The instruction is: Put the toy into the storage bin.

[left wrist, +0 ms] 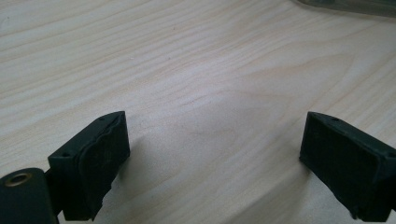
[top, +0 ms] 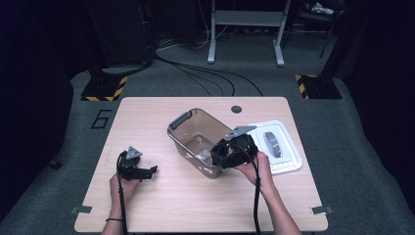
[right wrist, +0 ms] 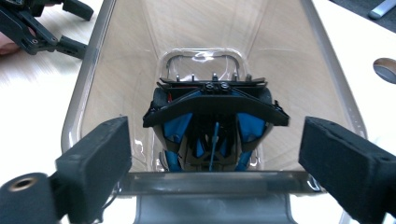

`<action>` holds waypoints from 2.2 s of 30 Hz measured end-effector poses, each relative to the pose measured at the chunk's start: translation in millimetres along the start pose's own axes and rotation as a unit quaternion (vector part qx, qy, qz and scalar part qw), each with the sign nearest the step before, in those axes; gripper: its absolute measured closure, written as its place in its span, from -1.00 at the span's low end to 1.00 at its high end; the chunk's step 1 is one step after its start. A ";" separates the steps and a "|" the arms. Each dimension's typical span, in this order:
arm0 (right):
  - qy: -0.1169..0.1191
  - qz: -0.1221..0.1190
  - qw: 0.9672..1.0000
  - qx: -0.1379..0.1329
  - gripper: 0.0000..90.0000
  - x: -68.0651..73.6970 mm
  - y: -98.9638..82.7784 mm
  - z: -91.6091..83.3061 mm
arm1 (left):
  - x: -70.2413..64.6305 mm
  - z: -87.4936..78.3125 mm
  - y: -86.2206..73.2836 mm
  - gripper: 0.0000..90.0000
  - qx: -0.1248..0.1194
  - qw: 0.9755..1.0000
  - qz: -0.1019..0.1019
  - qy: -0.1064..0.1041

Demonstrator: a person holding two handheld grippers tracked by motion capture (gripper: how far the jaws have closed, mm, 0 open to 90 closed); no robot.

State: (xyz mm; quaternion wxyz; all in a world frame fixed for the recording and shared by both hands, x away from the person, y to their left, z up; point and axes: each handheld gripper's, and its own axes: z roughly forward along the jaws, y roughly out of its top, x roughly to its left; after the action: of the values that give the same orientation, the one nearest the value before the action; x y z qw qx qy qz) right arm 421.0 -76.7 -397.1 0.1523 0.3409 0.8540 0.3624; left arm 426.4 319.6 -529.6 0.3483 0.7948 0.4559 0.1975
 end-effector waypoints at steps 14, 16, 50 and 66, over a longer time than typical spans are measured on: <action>-0.025 0.043 0.998 -0.042 -1.00 -27.4 -16.8 -33.0 | 0.1 0.0 0.0 -0.82 0.000 1.000 0.001 -0.001; -0.034 0.051 0.997 -0.050 -1.00 -33.2 -19.9 -37.7 | -0.1 0.0 0.0 -0.82 0.000 1.000 0.000 0.000; -0.137 0.197 0.971 0.013 -0.99 -148.3 -83.5 -15.2 | 0.0 0.0 0.0 -0.82 0.000 1.000 0.000 0.000; -0.203 0.182 0.961 0.043 -0.04 -152.0 -92.9 24.4 | 0.0 0.0 0.0 -0.82 0.000 1.000 0.000 0.000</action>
State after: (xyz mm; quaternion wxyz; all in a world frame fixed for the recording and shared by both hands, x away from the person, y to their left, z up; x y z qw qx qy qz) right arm 499.2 -216.2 -479.2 0.2387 0.5632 0.7434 0.2706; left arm 426.4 319.6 -529.5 0.3483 0.7948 0.4560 0.1976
